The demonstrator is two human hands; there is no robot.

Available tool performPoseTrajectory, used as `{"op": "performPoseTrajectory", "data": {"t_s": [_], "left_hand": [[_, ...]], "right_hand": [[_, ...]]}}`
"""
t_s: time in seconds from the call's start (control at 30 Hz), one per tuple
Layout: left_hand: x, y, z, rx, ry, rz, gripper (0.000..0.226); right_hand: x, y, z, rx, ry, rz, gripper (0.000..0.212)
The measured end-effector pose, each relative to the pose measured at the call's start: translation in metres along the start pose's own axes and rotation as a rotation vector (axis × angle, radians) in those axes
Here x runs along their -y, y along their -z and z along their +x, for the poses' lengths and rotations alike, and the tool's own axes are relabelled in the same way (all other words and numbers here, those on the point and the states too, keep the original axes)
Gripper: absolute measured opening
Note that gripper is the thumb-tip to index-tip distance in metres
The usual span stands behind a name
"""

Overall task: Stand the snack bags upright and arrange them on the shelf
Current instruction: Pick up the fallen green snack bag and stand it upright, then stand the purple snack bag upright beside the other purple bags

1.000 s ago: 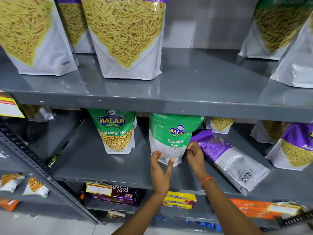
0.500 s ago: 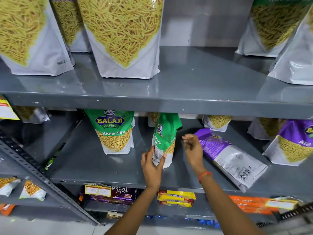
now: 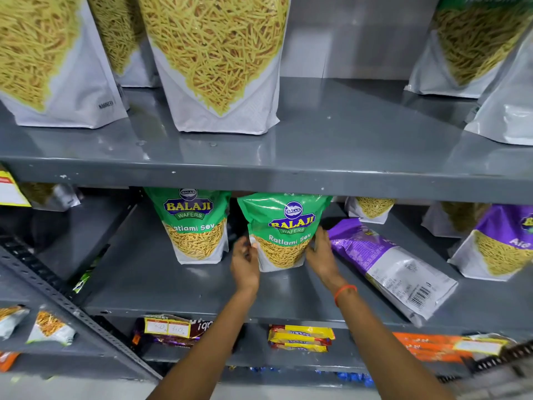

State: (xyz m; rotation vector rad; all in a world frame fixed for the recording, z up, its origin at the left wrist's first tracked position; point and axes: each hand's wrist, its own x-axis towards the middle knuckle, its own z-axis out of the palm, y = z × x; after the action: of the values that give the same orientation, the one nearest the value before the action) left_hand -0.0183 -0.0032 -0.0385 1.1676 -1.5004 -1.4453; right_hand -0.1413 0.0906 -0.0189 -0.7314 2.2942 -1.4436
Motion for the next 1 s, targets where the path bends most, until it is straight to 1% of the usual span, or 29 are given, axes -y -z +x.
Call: {"op": "performPoseTrajectory", "data": {"t_s": [0.07, 0.1, 0.2, 0.3, 0.37, 0.43, 0.47, 0.53, 0.57, 0.6, 0.63, 0.67, 0.7, 0.73, 0.8, 0.83, 0.9, 0.93, 1.0], "left_hand": [[-0.006, -0.001, -0.005, -0.014, -0.016, -0.026, 0.027], [-0.007, -0.001, -0.010, -0.006, -0.048, -0.011, 0.027], [0.000, -0.001, -0.019, 0.033, -0.145, 0.031, 0.029], [0.004, 0.000, -0.016, 0.039, -0.147, 0.049, 0.033], [0.003, 0.002, -0.018, 0.045, -0.159, 0.097, 0.043], [-0.001, 0.000, -0.030, 0.026, -0.254, 0.202, 0.054], [-0.003, -0.004, -0.038, -0.007, -0.329, 0.274, 0.057], [-0.007, -0.015, -0.058, -0.060, -0.532, 0.440, 0.060], [-0.010, -0.024, -0.071, -0.042, -0.637, 0.498, 0.060], [-0.011, -0.035, -0.083, 0.010, -0.731, 0.524, 0.059], [-0.011, -0.049, -0.096, 0.083, -0.791, 0.522, 0.056], [-0.011, -0.065, -0.109, 0.161, -0.803, 0.505, 0.053], [-0.008, -0.080, -0.119, 0.236, -0.747, 0.486, 0.052], [-0.007, -0.098, -0.132, 0.302, -0.640, 0.476, 0.053], [-0.007, -0.135, -0.148, 0.386, -0.330, 0.500, 0.051], [-0.009, -0.151, -0.154, 0.414, -0.176, 0.499, 0.049], [-0.001, -0.176, -0.156, 0.419, 0.026, 0.381, 0.055], [0.011, -0.188, -0.153, 0.391, 0.090, 0.314, 0.057], [0.038, -0.206, -0.143, 0.327, 0.155, 0.273, 0.054]], "right_hand": [[0.001, -0.008, -0.015, 0.034, 0.001, 0.136, 0.059], [0.000, -0.012, -0.018, 0.031, -0.003, 0.167, 0.062], [0.000, -0.017, -0.021, -0.021, -0.022, 0.157, 0.062], [0.001, -0.017, -0.022, -0.017, -0.019, 0.152, 0.062], [0.002, -0.013, -0.025, -0.047, -0.024, 0.127, 0.064], [0.005, -0.003, -0.029, -0.156, 0.020, 0.021, 0.063], [0.005, 0.004, -0.033, -0.209, 0.092, -0.048, 0.061], [-0.001, 0.021, -0.035, -0.256, 0.269, -0.241, 0.058], [-0.008, 0.033, -0.033, -0.251, 0.339, -0.368, 0.056], [-0.015, 0.047, -0.030, -0.222, 0.362, -0.500, 0.055], [-0.023, 0.065, -0.027, -0.175, 0.323, -0.610, 0.054], [-0.032, 0.084, -0.024, -0.111, 0.249, -0.698, 0.054], [-0.040, 0.104, -0.021, -0.052, 0.161, -0.771, 0.054], [-0.051, 0.127, -0.018, 0.006, 0.074, -0.839, 0.053], [-0.076, 0.172, -0.010, 0.098, -0.061, -0.912, 0.054], [-0.087, 0.191, -0.005, 0.143, -0.111, -0.883, 0.056], [-0.096, 0.218, 0.005, 0.266, -0.181, -0.746, 0.059], [-0.096, 0.228, 0.008, 0.310, -0.210, -0.664, 0.059], [-0.092, 0.243, 0.011, 0.337, -0.253, -0.578, 0.056]]}}
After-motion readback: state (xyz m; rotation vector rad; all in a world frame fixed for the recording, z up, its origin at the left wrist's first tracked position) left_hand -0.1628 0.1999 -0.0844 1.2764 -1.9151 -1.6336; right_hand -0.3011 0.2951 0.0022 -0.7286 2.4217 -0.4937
